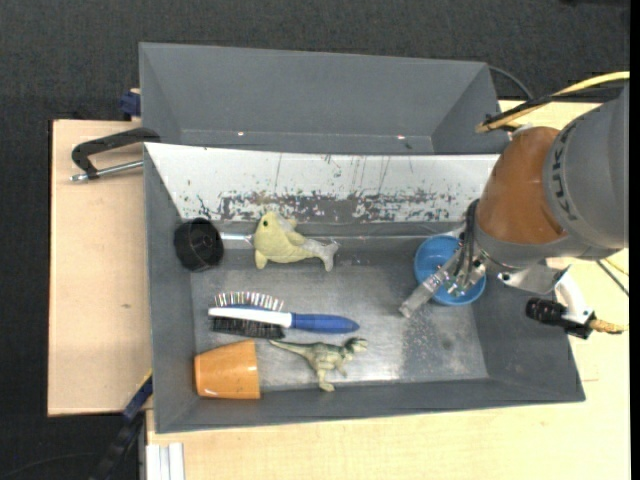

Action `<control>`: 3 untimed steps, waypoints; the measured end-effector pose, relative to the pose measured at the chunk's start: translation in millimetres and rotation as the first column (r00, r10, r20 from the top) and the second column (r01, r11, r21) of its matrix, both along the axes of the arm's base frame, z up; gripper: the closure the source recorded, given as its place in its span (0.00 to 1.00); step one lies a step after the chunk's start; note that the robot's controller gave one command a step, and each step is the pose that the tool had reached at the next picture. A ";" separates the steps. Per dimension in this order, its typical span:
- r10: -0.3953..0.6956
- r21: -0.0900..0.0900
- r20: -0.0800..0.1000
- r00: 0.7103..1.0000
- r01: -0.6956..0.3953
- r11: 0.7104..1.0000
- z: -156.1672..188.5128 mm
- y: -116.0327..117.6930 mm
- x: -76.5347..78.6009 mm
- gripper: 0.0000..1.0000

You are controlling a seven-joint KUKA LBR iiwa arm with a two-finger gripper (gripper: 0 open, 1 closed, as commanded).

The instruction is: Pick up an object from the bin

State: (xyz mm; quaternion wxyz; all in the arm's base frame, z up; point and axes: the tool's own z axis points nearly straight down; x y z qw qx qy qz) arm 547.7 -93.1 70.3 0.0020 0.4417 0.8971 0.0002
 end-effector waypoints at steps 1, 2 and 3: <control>0.000 0.000 0.000 1.000 0.000 1.000 0.2 0.0 0.1 1.00; 0.002 0.000 0.005 1.000 -0.002 1.000 44.1 0.4 2.6 1.00; 0.005 -0.001 0.010 1.000 -0.005 1.000 130.7 0.2 5.8 1.00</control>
Offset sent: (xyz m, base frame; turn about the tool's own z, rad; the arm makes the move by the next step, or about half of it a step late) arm 0.0000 0.0000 0.0000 0.0000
